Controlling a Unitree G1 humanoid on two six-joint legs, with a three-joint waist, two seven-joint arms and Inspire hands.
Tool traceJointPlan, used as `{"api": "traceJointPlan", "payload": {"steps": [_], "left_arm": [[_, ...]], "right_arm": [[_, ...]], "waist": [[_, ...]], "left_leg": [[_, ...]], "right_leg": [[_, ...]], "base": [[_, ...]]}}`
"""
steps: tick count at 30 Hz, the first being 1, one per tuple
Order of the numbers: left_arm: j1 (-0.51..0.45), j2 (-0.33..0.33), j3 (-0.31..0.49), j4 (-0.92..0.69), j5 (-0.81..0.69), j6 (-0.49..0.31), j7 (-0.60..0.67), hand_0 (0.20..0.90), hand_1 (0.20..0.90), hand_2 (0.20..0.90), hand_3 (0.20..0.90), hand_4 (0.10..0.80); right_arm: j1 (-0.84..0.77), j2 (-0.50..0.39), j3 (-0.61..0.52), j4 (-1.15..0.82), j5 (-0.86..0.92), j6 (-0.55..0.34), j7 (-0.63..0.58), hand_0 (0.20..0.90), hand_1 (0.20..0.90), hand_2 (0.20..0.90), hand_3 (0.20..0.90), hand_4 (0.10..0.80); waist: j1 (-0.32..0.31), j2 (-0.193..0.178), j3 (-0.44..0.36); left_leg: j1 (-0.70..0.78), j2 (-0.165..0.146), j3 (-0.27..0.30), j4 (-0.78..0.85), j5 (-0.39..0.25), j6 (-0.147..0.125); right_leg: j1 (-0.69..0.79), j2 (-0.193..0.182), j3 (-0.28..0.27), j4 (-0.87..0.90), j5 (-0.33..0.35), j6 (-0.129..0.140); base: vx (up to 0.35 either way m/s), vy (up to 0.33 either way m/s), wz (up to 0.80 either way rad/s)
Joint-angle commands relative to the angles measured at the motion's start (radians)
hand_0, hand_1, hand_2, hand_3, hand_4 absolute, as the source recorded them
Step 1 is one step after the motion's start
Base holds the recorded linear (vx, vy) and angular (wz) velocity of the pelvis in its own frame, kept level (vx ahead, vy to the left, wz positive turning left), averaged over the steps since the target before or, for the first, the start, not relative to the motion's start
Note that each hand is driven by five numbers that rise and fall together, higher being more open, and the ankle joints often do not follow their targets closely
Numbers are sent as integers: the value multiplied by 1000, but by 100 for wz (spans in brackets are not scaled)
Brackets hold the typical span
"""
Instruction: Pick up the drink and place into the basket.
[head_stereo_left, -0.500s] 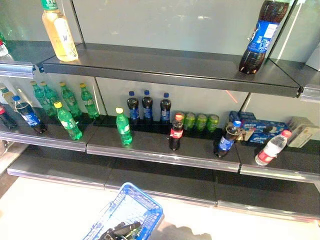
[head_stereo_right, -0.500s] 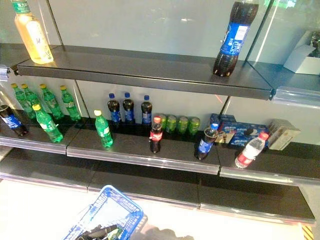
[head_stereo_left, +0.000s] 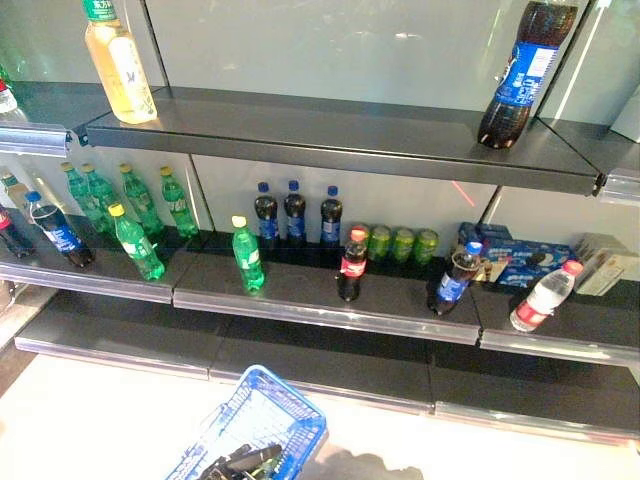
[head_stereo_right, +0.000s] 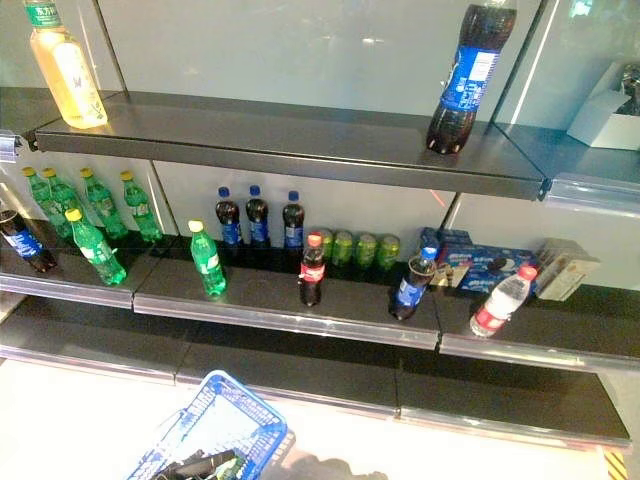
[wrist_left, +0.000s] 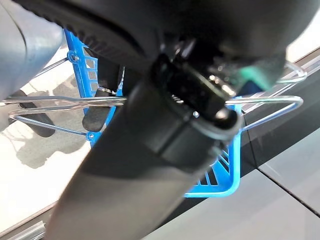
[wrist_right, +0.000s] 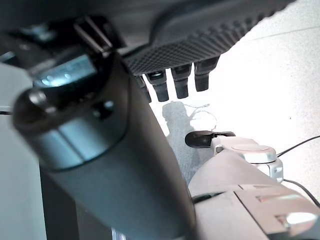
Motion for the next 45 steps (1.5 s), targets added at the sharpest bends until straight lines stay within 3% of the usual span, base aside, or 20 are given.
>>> {"api": "traceJointPlan", "payload": {"steps": [1, 6, 9, 11, 12, 14, 18, 19, 22, 25, 28, 30, 31, 32, 33, 36, 38, 41, 44, 45], "left_arm": [[-1, 47, -68, 39, 107, -19, -61, 300, 300, 300, 200, 100], [-10, 47, -82, 46, 136, -13, -72, 300, 300, 300, 200, 100], [-23, 65, -78, 47, 145, -5, -59, 300, 300, 300, 200, 100], [-24, 79, -66, 45, 151, -8, -55, 300, 300, 300, 200, 100], [-23, 91, -49, 38, 153, -7, -52, 300, 300, 300, 200, 100], [-30, 109, -34, 30, 149, -1, -53, 300, 300, 300, 200, 100], [-47, 115, -42, 26, 136, 12, -53, 300, 300, 300, 200, 100], [-46, 112, -49, 25, 133, 11, -50, 300, 300, 300, 200, 100], [-52, 114, -57, 24, 115, 15, -39, 300, 300, 300, 200, 100], [-60, 110, -44, 19, 93, 25, -22, 300, 300, 300, 200, 100], [-58, 100, -36, 10, 80, 26, -30, 300, 300, 300, 200, 100], [-61, 80, -48, -4, 83, 21, -45, 300, 300, 300, 200, 100], [-63, 67, -62, -18, 61, 18, -39, 300, 300, 300, 200, 100], [-63, 65, -65, -21, 56, 18, -40, 300, 300, 300, 200, 100], [-61, 52, -75, -48, 37, 16, -32, 300, 300, 300, 200, 100], [-40, 32, -73, -68, 33, -1, -31, 300, 300, 300, 200, 100], [-34, 31, -73, -75, 39, 1, -32, 300, 300, 300, 200, 100], [-18, 27, -66, -61, 37, -15, -35, 300, 300, 300, 200, 100], [-4, 28, -58, -44, 25, -25, -39, 300, 300, 300, 200, 100], [-4, 33, -60, -41, 19, -21, -42, 300, 300, 300, 200, 100]], "right_arm": [[-53, -4, 28, 63, 0, 8, -12, 900, 900, 900, 900, 800], [-54, -8, 12, 59, 40, 13, -33, 900, 900, 900, 900, 800], [-34, -5, -8, 60, 44, 1, -26, 900, 900, 900, 900, 800], [-28, -3, -15, 60, 49, -3, -16, 900, 900, 900, 900, 800], [-26, -3, -19, 56, 41, -2, -7, 900, 900, 900, 900, 800], [-26, -2, -21, 52, 43, 0, -2, 900, 900, 900, 900, 800], [-31, -3, -31, 60, 47, -11, 0, 900, 900, 900, 900, 800], [-34, -2, -33, 64, 47, -18, 2, 900, 900, 900, 900, 800], [-41, 2, -30, 66, 37, -22, 6, 900, 900, 900, 900, 800], [-48, 2, -15, 59, 17, -19, 13, 900, 900, 900, 900, 800], [-66, -7, -9, 54, 5, -9, 13, 900, 900, 900, 900, 800], [-78, -19, -7, 42, 8, 11, -1, 900, 900, 900, 900, 800], [-83, -29, -5, 34, 15, 19, -5, 900, 900, 900, 900, 800], [-84, -31, -4, 33, 15, 19, -5, 900, 900, 900, 900, 800], [-93, -40, 3, 17, 24, 26, -9, 900, 900, 900, 900, 800], [-105, -50, 9, 14, 26, 16, -11, 900, 900, 900, 900, 800], [-108, -55, 6, 16, 21, 10, -7, 900, 900, 900, 900, 800], [-116, -58, 2, 33, 7, 0, -9, 900, 900, 900, 900, 800], [-117, -52, 7, 49, -20, -7, -2, 900, 900, 900, 900, 800], [-114, -49, 8, 55, -23, -13, -2, 900, 900, 900, 900, 800]], "waist": [[2, 9, 53], [-16, -2, 62], [-43, -23, 76], [-45, -36, 81], [-45, -41, 88], [-43, -38, 95], [-42, -18, 86], [-45, -8, 80], [-58, 4, 72], [-58, 8, 66], [-59, 19, 68], [-60, 23, 77], [-55, 24, 85], [-55, 25, 86], [-39, 13, 96], [2, 11, 105], [13, 17, 106], [44, 49, 105], [58, 74, 96], [55, 78, 95]], "left_leg": [[-25, -76, 71, 6, -38, 40], [-19, -93, 90, 6, -48, 58], [-15, -101, 146, 6, -55, 61], [-12, -101, 179, 6, -58, 54], [-8, -90, 217, 6, -57, 47], [-6, -73, 269, 6, -52, 47], [-23, -57, 319, 6, -40, 64], [-15, -51, 313, 6, -60, 61], [-9, -27, 333, 6, -54, 55], [1, -1, 360, 8, -39, 36], [3, 44, 360, 20, -12, 15], [-32, 95, 336, 99, 16, -17], [-73, 139, 308, 177, 75, -48], [-84, 149, 300, 194, 85, -55], [-133, 157, 272, 250, 118, -48], [-185, 48, 190, 254, 55, -18], [-190, 20, 189, 220, 48, -15], [-223, -87, 163, 100, 51, -13], [-255, -115, 182, 41, 94, -14], [-259, -116, 228, 25, 110, -15]], "right_leg": [[43, -6, -40, 46, -78, 56], [17, -19, -8, 66, -68, 73], [-33, -50, 5, 61, -9, 121], [-65, -71, -25, 50, 46, 151], [-95, -95, -69, 64, 86, 172], [-120, -130, -108, 112, 109, 177], [-121, -169, -131, 180, 99, 157], [-108, -169, -126, 180, 74, 164], [-85, -136, -131, 150, -1, 142], [-60, -115, -157, 112, -26, 123], [-57, -86, -155, 132, -60, 93], [-45, -62, -142, 140, -83, 57], [-32, -43, -133, 131, -91, 32], [-30, -38, -133, 128, -93, 27], [-25, -35, -133, 106, -79, 1], [-12, -33, -126, 79, -75, 1], [-1, -25, -127, 63, -76, 5], [29, 5, -119, 32, -83, 16], [49, 34, -97, 28, -98, 20], [66, 39, -105, 28, -108, 22]], "base": [[-18, 119, -2], [-9, 155, -13], [-37, 81, -44], [-63, -53, -85], [-120, -114, -93], [-169, -156, -90], [-138, -174, -76], [-53, -234, -81], [-49, -347, -83], [-70, -464, -55], [-61, -431, -18], [-55, -439, -20], [-37, -259, -15], [-123, -357, -20], [-110, -245, -15], [-34, -184, -20], [44, -89, -34], [172, -23, -25], [203, 19, -53], [287, 41, -83]]}}
